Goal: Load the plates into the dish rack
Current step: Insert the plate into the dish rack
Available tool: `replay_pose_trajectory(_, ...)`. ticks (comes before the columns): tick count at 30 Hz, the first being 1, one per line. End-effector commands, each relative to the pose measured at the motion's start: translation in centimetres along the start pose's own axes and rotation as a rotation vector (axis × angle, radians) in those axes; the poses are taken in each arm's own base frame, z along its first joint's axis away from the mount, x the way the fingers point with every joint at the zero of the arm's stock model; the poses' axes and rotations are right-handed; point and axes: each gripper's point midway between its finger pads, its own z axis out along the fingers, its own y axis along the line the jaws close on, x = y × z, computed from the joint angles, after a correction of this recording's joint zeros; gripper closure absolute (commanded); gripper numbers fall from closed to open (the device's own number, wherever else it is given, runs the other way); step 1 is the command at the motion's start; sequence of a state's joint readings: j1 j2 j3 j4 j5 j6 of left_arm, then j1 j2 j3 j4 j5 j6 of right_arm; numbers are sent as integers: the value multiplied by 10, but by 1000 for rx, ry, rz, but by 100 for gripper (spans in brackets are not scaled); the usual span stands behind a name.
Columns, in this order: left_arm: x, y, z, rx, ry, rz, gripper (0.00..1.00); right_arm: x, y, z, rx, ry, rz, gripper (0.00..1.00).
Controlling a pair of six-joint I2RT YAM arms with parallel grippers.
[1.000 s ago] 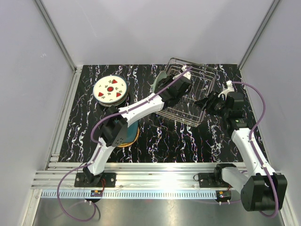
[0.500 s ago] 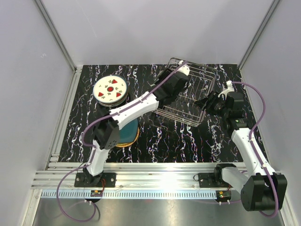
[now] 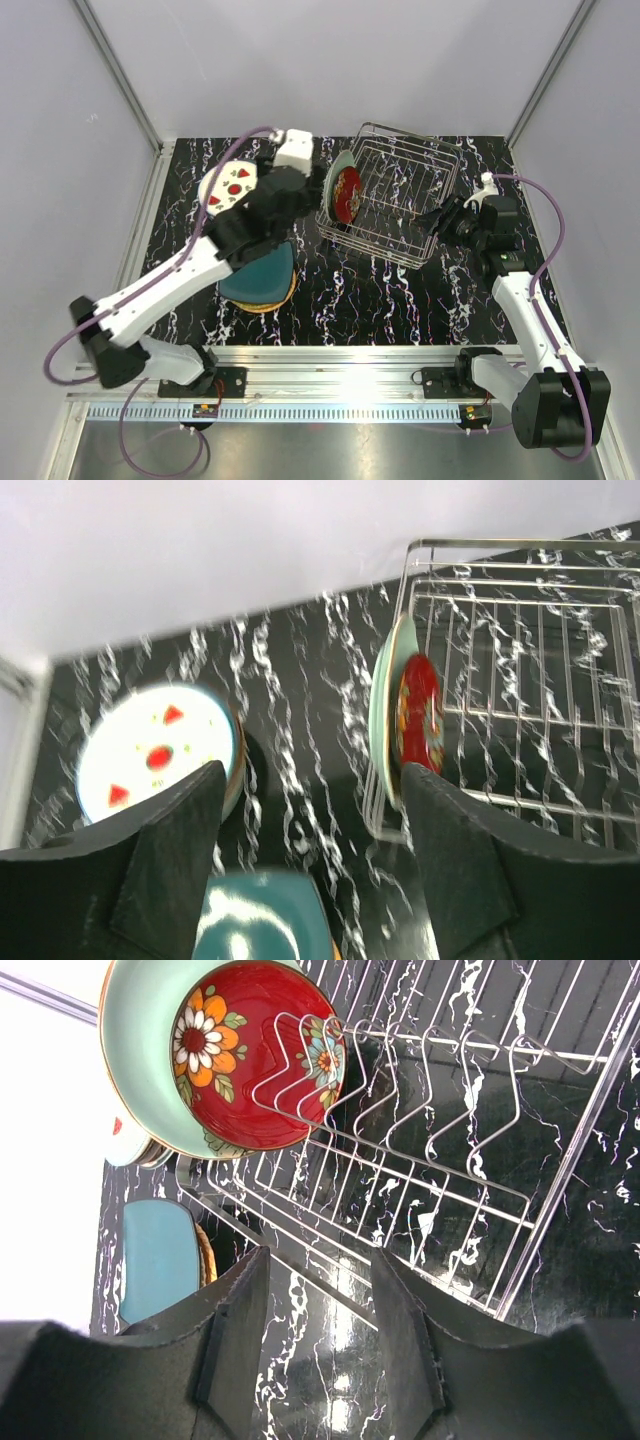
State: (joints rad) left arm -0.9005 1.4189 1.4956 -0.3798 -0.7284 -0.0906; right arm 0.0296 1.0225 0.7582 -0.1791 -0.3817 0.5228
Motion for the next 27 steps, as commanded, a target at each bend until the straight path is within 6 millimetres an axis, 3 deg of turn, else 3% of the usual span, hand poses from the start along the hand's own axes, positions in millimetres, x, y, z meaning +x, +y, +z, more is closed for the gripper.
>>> replay_pose_trajectory(1, 26, 24, -23, 18, 39, -229, 25, -5, 0, -2, 4, -19, -21, 48)
replay_pose_trajectory(2, 59, 26, -26, 26, 108, -283, 24, -4, 1, -2, -1, -15, -22, 48)
replay_pose_trajectory(4, 72, 56, -39, -9, 122, -396, 24, -3, 0, -1, 0, -11, -19, 48)
replay_pose_trajectory(5, 103, 58, -42, -16, 188, -465, 24, -3, 2, -2, -7, -8, -20, 48)
replay_pose_trajectory(7, 124, 83, -56, -68, 217, -557, 24, -2, 2, -1, -11, -2, -16, 48)
replay_pose_trajectory(8, 152, 85, -60, -89, 276, -601, 24, -2, 4, -1, -18, 0, -16, 48)
replay_pose_trajectory(10, 164, 95, -68, -105, 270, -659, 24, 0, 3, 0, -18, 6, -12, 48)
replay_pose_trajectory(11, 184, 98, -71, -140, 302, -672, 24, 0, 3, 0, -20, 6, -12, 48)
replay_pose_trajectory(15, 221, 123, -74, -288, 340, -726, 22, 1, 4, 1, -27, 11, -8, 48)
replay_pose_trajectory(20, 256, 123, -65, -308, 413, -831, 20, 3, 5, 1, -36, 20, 0, 48)
replay_pose_trajectory(27, 291, 145, -67, -392, 444, -938, 17, 4, 6, 1, -40, 18, -3, 48)
